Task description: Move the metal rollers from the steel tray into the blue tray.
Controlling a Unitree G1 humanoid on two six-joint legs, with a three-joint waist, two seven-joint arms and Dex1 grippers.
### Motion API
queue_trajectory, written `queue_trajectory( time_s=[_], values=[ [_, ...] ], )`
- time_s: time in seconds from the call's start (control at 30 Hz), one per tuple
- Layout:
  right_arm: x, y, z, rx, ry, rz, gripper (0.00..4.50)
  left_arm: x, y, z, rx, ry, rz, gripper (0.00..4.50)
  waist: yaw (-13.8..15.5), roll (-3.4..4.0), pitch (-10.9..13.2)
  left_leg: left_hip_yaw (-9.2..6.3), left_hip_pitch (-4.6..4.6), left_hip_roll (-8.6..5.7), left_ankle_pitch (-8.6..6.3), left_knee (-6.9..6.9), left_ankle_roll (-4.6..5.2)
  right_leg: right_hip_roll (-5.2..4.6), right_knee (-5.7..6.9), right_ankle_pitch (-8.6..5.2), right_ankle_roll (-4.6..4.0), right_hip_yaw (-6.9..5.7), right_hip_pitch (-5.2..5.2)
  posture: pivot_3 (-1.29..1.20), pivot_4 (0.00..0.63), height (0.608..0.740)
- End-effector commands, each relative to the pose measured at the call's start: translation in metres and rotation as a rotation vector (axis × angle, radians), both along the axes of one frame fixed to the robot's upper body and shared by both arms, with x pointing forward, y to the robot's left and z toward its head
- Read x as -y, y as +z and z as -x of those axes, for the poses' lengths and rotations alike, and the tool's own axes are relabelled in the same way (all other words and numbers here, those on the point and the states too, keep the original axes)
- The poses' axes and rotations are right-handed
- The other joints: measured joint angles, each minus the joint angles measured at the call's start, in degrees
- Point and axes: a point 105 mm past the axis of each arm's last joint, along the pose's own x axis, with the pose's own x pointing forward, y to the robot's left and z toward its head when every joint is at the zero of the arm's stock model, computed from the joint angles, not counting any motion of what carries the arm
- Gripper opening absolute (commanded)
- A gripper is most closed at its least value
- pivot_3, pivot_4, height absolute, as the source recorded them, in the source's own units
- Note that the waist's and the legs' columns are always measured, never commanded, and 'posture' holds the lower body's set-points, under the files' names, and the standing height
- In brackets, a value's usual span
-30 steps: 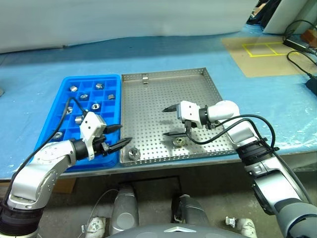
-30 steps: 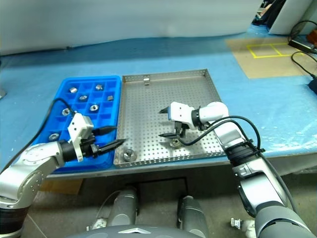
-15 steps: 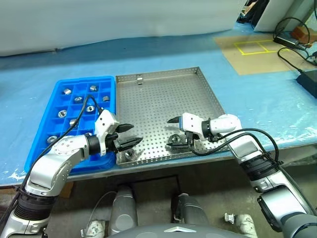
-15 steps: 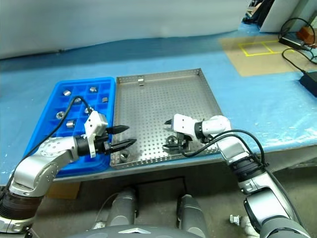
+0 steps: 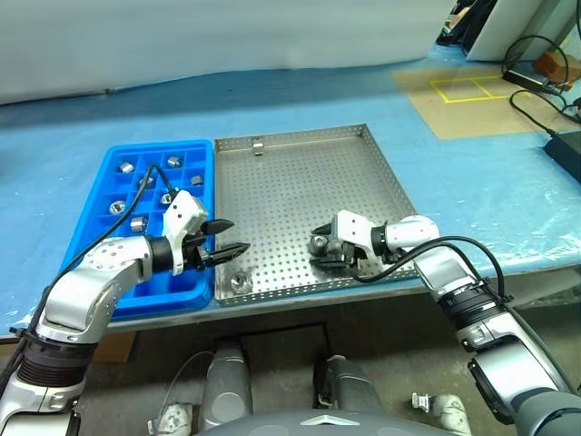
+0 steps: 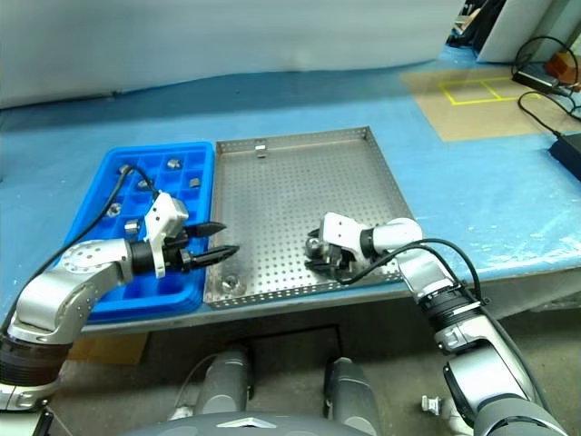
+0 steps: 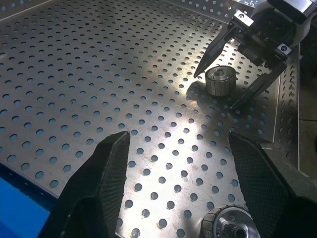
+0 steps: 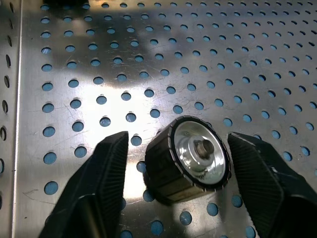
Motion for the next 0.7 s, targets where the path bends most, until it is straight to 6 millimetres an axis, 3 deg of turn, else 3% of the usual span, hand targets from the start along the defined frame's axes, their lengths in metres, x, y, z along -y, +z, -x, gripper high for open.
queue_trajectory(
  time_s=[0.03,0.1,0.27,0.43,0.57,0.7],
  values=[
    [0.002,-0.001,-0.001,0.006,-0.013,0.017,2.11,0.011,0.018,-0.002,0.055,-0.012,0.004,3.35,-0.04,0.00,0.00,0.00,0.03,0.00,0.00,0.01,0.00,0.00,0.01,0.00,0.00,0.00,0.02,0.07,0.150,0.740],
    [0.001,0.001,-0.001,0.011,-0.010,0.016,1.81,0.013,0.019,-0.004,0.054,-0.008,0.004,3.35,-0.05,0.00,0.00,-0.01,0.04,0.00,0.00,0.03,0.00,0.00,0.03,0.01,0.01,0.00,0.04,0.08,0.150,0.740],
    [-0.002,0.009,0.001,0.014,0.002,0.003,1.81,0.013,0.020,-0.008,0.046,0.013,-0.004,3.35,-0.04,0.00,0.00,-0.01,0.00,0.01,0.00,0.03,0.01,0.01,0.00,0.01,0.00,0.00,0.01,0.08,0.150,0.740],
    [-0.017,0.035,-0.007,0.074,0.017,-0.050,1.81,0.006,0.029,-0.009,0.064,0.058,0.007,3.35,-0.09,0.00,0.00,-0.01,-0.08,0.01,-0.01,0.02,0.01,0.01,-0.02,0.01,0.00,-0.01,-0.07,0.10,0.150,0.740],
    [-0.050,0.075,-0.016,0.112,0.071,-0.184,1.81,-0.011,0.031,0.004,0.125,0.128,0.000,3.35,-1.53,0.01,0.00,0.00,-0.10,0.03,0.00,-0.03,-0.01,0.04,0.02,0.01,-0.01,0.00,-0.18,0.14,0.150,0.740],
    [-0.086,0.094,-0.020,0.151,0.160,-0.255,1.81,-0.052,0.030,0.010,0.167,0.284,-0.027,3.35,-1.28,0.00,0.01,-0.04,-0.15,0.05,0.00,-0.17,0.00,0.04,-0.05,-0.05,-0.09,-0.11,-0.21,0.21,0.150,0.740]
  ],
)
